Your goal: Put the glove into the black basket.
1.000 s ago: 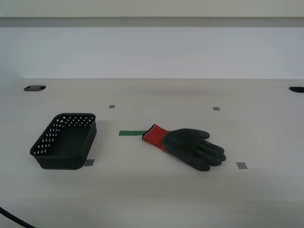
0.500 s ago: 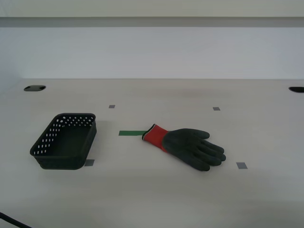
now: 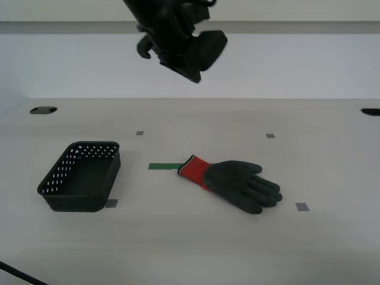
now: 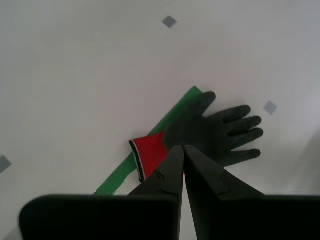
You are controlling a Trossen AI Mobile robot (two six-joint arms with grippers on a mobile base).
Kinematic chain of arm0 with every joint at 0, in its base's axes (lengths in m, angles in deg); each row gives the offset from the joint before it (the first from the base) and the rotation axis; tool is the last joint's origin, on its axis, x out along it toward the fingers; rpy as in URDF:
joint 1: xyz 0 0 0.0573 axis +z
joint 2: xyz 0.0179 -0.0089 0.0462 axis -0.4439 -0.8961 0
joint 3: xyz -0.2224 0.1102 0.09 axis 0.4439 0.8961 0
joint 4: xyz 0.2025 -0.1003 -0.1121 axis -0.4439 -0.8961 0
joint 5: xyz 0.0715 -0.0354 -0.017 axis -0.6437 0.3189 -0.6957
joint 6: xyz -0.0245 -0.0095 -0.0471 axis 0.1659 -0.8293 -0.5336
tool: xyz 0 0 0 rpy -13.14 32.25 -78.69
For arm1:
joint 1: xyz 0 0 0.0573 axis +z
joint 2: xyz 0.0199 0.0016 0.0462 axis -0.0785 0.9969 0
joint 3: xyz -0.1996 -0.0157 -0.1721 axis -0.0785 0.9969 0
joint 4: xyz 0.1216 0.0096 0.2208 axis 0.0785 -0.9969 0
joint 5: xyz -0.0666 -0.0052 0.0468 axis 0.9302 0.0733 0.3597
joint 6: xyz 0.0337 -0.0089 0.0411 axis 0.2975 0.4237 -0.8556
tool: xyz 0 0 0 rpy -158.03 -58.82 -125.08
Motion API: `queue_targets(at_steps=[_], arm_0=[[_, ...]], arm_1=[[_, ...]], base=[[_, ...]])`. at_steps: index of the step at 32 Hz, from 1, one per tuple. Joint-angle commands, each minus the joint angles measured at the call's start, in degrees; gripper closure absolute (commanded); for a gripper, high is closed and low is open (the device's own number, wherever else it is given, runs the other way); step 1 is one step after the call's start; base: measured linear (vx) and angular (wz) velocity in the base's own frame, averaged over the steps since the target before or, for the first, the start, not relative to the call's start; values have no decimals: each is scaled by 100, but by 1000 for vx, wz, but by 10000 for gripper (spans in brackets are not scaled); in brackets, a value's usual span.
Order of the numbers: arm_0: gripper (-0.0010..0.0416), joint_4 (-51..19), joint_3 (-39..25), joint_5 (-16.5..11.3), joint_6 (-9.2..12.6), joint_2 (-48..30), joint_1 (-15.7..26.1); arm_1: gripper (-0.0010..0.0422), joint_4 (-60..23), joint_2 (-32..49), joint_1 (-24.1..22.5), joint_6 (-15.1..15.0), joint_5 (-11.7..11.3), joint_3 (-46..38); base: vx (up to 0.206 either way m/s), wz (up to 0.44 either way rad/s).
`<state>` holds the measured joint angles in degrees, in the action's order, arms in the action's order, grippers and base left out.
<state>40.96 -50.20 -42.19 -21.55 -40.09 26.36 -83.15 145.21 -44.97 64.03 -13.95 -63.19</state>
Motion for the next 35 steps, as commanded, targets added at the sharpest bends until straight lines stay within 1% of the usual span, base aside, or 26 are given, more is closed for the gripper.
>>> queue_targets(at_steps=[1,7,15,19,22,25,26,29,31,34,35], arm_0=[[405,24,-4,0,0,-2,0],[405,20,-4,0,0,0,0],[405,17,-4,0,0,-2,-2],[405,7,-4,0,0,0,0],[405,20,-4,0,0,-2,0],[405,15,-4,2,0,-2,-2],[405,2,-4,0,0,-2,-2],[405,-11,-4,0,0,-2,-2],[405,7,-4,0,0,-2,0],[405,-52,-4,0,0,0,0],[405,-79,-4,2,0,-2,0]], arm_1=[[412,-345,619,-210,-66,17,-605],[412,-833,1843,-505,-192,17,-1755],[412,-1115,3211,-697,-184,20,-2828],[412,-1480,3884,-848,-184,20,-3484],[412,-1781,4500,-1025,-188,22,-4162],[412,-1829,4804,-1150,-192,22,-4509],[412,-1858,5014,-1266,-195,17,-4758],[412,-1923,5246,-1401,-203,15,-5003],[412,-2004,5331,-1445,-308,17,-5088],[409,-2144,5366,-1471,-629,-13,-5090],[403,-2218,5368,-1471,-728,-70,-5086]], base=[[0,0],[0,0],[0,0],[0,0],[0,0],[0,0],[0,0],[0,0],[0,0],[0,0],[0,0]])
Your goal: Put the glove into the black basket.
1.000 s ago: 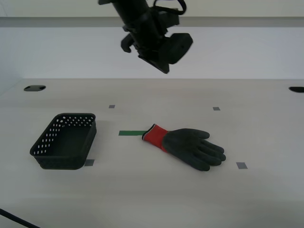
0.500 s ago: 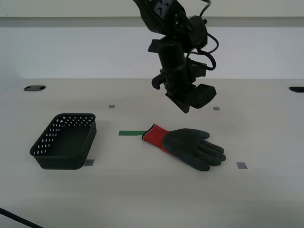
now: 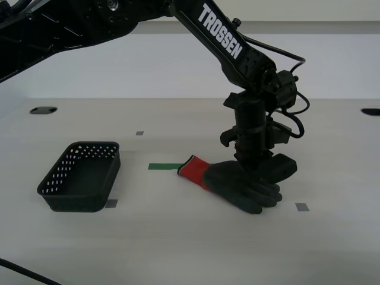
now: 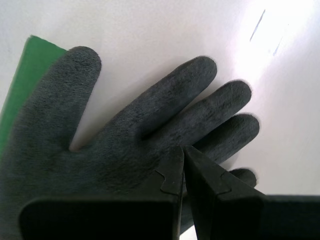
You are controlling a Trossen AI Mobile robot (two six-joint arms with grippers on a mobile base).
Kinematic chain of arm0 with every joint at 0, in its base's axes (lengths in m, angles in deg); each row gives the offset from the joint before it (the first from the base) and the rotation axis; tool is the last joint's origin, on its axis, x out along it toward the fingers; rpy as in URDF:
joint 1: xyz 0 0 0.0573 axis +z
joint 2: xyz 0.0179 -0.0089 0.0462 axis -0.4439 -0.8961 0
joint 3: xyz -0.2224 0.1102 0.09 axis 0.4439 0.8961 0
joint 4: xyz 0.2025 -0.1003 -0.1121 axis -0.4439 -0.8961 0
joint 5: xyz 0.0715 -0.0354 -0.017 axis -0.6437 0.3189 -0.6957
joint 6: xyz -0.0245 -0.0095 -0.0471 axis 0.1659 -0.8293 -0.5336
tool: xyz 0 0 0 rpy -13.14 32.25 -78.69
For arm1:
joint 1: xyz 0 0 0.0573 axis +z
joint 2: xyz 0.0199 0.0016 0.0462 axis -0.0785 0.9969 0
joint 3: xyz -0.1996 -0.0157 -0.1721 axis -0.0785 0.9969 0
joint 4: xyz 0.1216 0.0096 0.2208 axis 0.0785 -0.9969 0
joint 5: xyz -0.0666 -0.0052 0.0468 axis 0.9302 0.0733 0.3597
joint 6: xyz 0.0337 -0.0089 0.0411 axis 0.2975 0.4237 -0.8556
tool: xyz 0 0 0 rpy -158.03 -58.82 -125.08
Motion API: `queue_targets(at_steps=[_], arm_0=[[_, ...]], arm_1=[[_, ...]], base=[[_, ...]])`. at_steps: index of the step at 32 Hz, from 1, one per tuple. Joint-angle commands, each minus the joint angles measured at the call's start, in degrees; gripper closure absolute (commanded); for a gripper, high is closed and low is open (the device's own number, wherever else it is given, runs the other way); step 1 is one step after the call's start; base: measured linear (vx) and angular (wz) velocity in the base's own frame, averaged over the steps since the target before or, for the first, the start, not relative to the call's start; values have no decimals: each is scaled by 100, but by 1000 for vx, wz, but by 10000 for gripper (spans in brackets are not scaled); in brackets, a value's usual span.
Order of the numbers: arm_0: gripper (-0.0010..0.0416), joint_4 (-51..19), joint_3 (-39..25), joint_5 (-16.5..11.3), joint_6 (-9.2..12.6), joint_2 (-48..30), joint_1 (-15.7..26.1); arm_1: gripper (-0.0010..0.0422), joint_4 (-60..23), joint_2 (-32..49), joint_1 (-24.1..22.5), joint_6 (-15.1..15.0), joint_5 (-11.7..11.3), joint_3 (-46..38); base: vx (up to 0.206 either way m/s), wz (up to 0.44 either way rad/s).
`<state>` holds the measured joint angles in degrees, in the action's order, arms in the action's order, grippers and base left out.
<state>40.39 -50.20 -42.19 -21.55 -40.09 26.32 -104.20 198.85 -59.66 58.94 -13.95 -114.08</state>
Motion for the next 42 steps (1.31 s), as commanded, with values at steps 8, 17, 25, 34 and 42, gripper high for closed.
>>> queue_targets(at_steps=[8,17,25,34,42], arm_0=[[405,-70,-4,2,0,-2,2],[405,-68,-4,2,0,-2,2],[405,-68,-4,2,0,-2,4],[405,-74,-4,2,0,-2,2],[405,-74,-4,0,0,-2,4]], arm_1=[[243,-256,4,7,4,-890,11],[116,-581,4,4,105,-931,59],[156,-1056,-26,9,35,-1390,7],[172,-1071,0,52,61,-1880,-74],[172,-494,0,275,450,-1309,503]], base=[[0,0],[0,0],[0,0],[0,0],[0,0]])
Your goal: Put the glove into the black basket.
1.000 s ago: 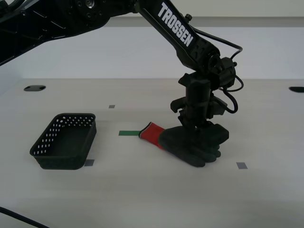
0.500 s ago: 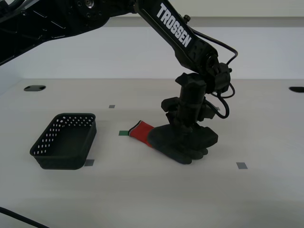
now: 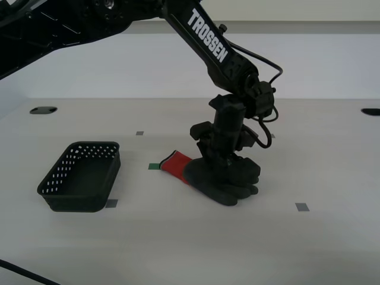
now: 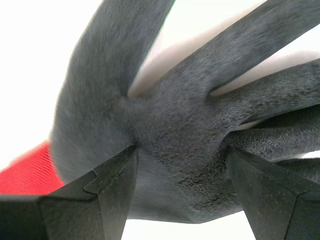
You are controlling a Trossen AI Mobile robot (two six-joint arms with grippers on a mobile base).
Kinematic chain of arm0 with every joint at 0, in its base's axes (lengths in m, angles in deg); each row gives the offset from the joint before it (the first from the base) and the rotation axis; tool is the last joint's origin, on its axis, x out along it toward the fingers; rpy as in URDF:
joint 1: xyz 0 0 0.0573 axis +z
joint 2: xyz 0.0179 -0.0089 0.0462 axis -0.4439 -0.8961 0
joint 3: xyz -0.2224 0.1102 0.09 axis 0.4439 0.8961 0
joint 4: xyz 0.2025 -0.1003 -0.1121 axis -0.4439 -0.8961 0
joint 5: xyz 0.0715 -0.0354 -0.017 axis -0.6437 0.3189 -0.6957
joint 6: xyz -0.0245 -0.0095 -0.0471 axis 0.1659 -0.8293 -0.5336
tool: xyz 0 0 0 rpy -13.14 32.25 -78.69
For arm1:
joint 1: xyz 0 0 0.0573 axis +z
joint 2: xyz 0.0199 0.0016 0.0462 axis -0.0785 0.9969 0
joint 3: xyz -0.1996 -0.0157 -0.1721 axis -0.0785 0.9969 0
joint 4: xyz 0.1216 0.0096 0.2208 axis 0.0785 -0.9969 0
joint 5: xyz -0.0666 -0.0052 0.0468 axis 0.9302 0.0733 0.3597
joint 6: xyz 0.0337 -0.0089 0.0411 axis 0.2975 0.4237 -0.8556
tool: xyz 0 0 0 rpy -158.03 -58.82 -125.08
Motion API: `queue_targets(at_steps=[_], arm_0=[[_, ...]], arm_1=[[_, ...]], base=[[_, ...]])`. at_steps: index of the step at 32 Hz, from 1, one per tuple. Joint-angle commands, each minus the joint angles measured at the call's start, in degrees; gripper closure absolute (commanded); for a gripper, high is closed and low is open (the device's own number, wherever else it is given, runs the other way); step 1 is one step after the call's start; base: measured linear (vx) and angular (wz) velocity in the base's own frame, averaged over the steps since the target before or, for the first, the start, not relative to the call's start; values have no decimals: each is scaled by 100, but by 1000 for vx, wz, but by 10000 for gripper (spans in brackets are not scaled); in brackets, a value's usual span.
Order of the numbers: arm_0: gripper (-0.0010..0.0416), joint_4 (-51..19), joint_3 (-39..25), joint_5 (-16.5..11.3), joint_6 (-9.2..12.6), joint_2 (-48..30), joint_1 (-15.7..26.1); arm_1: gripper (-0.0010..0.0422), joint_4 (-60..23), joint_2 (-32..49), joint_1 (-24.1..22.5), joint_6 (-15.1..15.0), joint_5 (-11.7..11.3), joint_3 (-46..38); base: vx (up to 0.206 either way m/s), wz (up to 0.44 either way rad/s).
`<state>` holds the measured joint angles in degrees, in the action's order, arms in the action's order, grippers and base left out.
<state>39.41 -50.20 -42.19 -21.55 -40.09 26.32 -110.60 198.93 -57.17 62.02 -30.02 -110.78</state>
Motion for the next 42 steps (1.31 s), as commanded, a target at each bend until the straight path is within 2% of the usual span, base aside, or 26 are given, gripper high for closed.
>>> queue_targets(at_steps=[1,3,9,11,13,14,15,16,17,24,27,37,42], arm_0=[[405,17,-4,0,0,-2,2],[405,22,-4,0,0,-2,2],[405,17,-4,0,0,-2,4],[405,17,-4,0,0,-2,4],[405,17,-4,2,0,-2,2],[405,17,-4,0,2,-2,2],[405,17,-4,0,0,-2,2],[405,17,-4,0,0,-2,4],[405,20,-4,2,0,-2,4],[405,17,-4,0,0,-2,4],[405,20,-4,2,0,-2,4],[405,7,-4,0,0,-2,4],[405,-11,-4,0,0,-2,4]], arm_1=[[172,273,-9,28,238,452,251],[172,468,-9,26,317,608,343],[186,632,-9,31,350,616,376],[231,634,-9,31,350,616,385],[309,629,-9,33,264,616,385],[358,632,-9,33,140,619,385],[383,638,-9,33,39,619,385],[418,660,-9,33,-249,616,385],[411,669,-11,37,-433,610,385],[413,448,-68,52,-446,579,385],[413,286,-205,55,-555,581,385],[413,63,-1606,94,-660,590,385],[413,-570,-2096,127,-756,619,385]], base=[[0,0],[0,0],[0,0],[0,0],[0,0],[0,0],[0,0],[0,0],[0,0],[0,0],[0,0],[0,0],[0,0]])
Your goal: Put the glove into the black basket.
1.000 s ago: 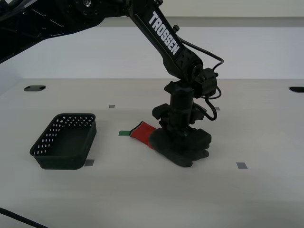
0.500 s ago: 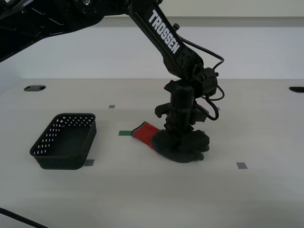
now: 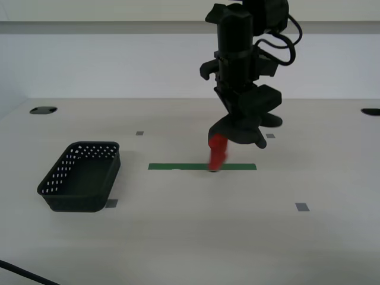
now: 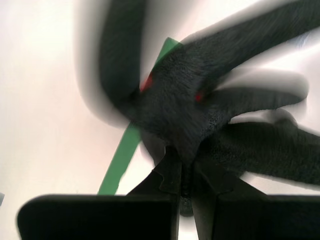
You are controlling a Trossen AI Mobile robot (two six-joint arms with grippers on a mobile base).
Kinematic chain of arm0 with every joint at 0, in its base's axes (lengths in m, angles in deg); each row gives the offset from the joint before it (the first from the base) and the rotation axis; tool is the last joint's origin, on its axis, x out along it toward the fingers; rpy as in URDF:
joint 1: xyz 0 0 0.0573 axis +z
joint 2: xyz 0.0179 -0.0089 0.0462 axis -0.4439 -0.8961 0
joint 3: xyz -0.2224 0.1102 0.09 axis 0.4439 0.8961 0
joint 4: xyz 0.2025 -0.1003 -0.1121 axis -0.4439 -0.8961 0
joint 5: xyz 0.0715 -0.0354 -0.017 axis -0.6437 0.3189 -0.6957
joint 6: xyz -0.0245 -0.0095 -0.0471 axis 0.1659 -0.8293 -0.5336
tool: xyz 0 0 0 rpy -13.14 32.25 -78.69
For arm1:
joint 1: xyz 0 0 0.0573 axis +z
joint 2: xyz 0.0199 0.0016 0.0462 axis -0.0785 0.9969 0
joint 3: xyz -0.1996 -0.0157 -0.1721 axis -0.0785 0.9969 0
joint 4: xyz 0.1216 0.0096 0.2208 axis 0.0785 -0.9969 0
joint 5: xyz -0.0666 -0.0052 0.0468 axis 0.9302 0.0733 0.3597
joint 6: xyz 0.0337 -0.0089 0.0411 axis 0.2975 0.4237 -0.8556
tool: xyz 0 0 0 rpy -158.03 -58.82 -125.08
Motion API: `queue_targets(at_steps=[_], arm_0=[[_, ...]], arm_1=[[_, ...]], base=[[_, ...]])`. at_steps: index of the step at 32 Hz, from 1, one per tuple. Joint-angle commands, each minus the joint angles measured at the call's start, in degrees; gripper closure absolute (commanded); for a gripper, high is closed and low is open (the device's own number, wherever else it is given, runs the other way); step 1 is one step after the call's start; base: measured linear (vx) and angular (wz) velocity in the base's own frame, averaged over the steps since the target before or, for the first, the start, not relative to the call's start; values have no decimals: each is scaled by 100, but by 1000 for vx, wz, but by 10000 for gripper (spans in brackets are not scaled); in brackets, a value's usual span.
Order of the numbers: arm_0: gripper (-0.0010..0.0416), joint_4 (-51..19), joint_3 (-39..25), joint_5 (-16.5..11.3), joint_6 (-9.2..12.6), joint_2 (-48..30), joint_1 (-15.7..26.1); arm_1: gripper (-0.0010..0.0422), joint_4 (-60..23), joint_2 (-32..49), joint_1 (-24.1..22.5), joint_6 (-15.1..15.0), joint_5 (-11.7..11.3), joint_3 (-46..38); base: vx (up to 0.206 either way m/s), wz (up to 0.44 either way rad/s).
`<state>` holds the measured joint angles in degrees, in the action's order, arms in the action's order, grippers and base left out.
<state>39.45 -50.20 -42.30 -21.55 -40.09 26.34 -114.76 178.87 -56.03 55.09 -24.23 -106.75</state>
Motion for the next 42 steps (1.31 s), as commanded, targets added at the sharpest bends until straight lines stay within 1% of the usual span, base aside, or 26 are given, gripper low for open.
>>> queue_targets(at_steps=[1,3,4,7,14,22,27,28,30,31,32,34,35,36,37,38,39,40,41,42], arm_0=[[405,-35,-4,13,0,-2,0],[405,-81,-4,13,0,-2,2],[405,-96,-4,11,0,-2,2],[405,-114,-4,11,0,-2,2],[405,-120,-4,11,0,-2,2],[405,-118,-4,11,2,-2,0],[405,-118,-4,11,0,-2,2],[405,-118,-4,11,2,-2,0],[405,-120,-4,11,0,-2,2],[405,-118,-4,11,0,-2,0],[405,-120,-4,11,0,-2,2],[405,-127,-4,11,0,-2,0],[405,-120,-4,11,0,-2,0],[405,-122,-4,9,0,-2,2],[405,-118,-4,11,0,-2,2],[405,-118,-4,11,0,-2,0],[405,-120,-4,15,0,-2,2],[405,-138,-4,11,0,-2,4],[405,-125,-4,11,0,-2,4],[405,-138,-4,11,0,-2,7]], arm_1=[[413,-426,-186,33,-111,39,-15],[413,-549,-247,44,-138,107,-7],[413,-673,-326,66,-153,354,4],[413,-721,-487,98,-153,575,7],[413,-1005,-1235,168,-155,573,9],[413,-1473,-1829,221,-153,570,11],[413,-1622,-2109,249,-116,570,98],[413,-1622,-2223,264,-109,568,221],[413,-1462,-2680,363,-68,570,892],[413,-1287,-2955,428,15,575,1309],[413,-1169,-3086,466,55,568,1528],[413,-892,-3582,691,229,570,2308],[413,-859,-3683,750,238,570,2457],[413,-820,-3941,918,302,566,2817],[413,-767,-4242,1185,352,568,3217],[413,-697,-4409,1340,380,570,3438],[413,-590,-4695,1624,448,549,3801],[413,-566,-4769,1740,448,525,3904],[413,-507,-5025,2162,455,509,4271],[413,-459,-5082,2317,450,485,4380]], base=[[0,0],[0,0],[0,0],[0,0],[0,0],[0,0],[0,0],[0,0],[0,0],[0,0],[0,0],[0,0],[0,0],[0,0],[0,0],[0,0],[0,0],[0,0],[0,0],[0,0]])
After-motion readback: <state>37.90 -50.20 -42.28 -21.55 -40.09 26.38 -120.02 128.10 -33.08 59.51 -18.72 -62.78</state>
